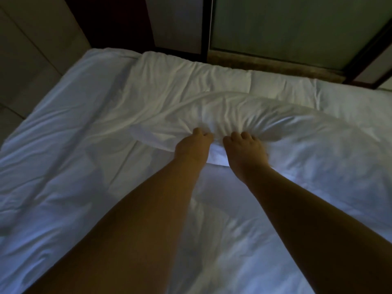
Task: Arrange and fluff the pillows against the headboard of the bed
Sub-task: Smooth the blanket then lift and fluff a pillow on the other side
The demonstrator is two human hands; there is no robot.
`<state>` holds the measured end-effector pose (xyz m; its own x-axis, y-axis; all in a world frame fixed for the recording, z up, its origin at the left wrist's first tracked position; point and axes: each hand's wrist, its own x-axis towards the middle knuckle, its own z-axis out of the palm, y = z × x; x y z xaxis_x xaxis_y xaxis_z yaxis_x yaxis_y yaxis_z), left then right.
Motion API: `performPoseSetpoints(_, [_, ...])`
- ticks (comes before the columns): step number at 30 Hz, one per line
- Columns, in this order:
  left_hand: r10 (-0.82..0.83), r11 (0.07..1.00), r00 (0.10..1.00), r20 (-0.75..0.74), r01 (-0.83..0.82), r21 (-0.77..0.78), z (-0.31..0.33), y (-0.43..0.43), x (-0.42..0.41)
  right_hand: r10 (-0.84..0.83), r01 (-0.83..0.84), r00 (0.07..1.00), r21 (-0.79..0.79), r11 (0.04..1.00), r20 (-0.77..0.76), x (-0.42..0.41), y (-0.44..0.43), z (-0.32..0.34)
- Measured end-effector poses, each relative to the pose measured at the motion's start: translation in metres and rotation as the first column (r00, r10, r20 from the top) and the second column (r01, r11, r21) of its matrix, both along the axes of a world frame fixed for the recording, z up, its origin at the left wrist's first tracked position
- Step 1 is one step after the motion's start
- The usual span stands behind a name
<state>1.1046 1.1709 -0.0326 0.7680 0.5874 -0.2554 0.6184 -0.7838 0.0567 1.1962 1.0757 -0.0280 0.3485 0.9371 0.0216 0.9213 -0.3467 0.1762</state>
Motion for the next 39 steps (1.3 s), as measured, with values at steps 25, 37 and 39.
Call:
performPoseSetpoints(25, [0.248,0.965,0.968,0.038,-0.251,0.080,0.102,0.181,-0.510,0.307,-0.318,0.928,-0.020,0.948,-0.213,-0.483,0.184,0.113])
performPoseSetpoints(37, [0.509,0.838,0.860,-0.047,-0.507,-0.204,0.009,0.200,-0.649,0.427,-0.513,0.811,-0.135,0.848,-0.400,-0.610,0.243,0.002])
performPoseSetpoints(39, [0.501,0.833,0.861,-0.083,-0.506,-0.222,0.012,0.210,-0.649,0.531,-0.602,0.745,-0.065,0.796,-0.404,-0.609,0.252,-0.012])
